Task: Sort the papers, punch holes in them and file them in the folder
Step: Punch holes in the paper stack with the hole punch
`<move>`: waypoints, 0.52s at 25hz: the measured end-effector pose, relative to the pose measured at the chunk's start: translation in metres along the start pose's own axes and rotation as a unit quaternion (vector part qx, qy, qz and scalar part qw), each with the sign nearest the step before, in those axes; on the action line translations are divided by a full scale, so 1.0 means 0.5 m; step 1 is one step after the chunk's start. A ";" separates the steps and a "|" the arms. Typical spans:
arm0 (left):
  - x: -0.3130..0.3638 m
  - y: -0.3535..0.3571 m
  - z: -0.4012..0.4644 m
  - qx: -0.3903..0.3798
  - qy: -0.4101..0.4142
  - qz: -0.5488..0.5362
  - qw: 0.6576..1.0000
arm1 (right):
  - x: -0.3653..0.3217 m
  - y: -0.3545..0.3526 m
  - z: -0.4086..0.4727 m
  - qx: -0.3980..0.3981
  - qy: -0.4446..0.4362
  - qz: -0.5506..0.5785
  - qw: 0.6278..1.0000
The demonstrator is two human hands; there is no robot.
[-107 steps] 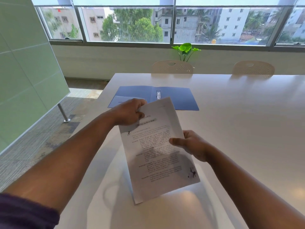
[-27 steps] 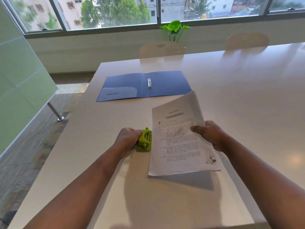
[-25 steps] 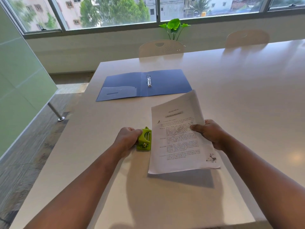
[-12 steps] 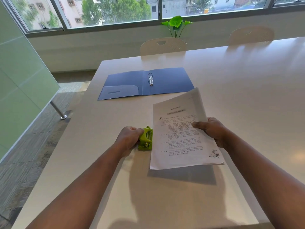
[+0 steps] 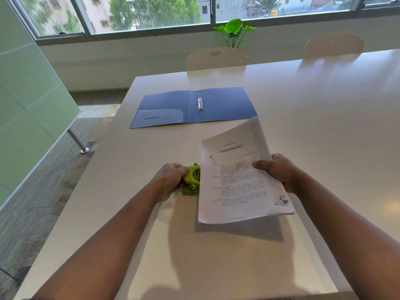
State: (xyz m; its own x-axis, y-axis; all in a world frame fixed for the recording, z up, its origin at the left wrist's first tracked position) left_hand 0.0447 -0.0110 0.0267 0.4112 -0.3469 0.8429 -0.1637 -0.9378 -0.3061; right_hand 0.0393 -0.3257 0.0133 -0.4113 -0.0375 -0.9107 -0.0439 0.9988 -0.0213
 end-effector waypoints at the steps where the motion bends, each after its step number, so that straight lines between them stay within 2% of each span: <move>1: 0.000 0.000 -0.001 0.000 0.002 0.000 1.000 | 0.000 -0.001 0.000 0.003 0.001 0.000 1.000; 13: -0.003 -0.004 0.000 -0.016 0.007 -0.006 1.000 | 0.002 -0.010 -0.004 0.000 0.010 0.020 1.000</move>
State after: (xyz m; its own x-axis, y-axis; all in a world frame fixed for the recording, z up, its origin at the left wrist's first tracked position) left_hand 0.0443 -0.0086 0.0261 0.4015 -0.3357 0.8521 -0.1883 -0.9408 -0.2818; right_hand 0.0375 -0.3306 0.0134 -0.4315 0.0017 -0.9021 -0.0264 0.9995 0.0145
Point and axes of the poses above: each hand's wrist, its own z-axis towards the middle knuckle, its own y-axis out of the palm, x = y × z, the point moved 1 cm from there along z, towards the middle knuckle, and after that the axes turned 4 degrees about z, right-handed, at the moved point
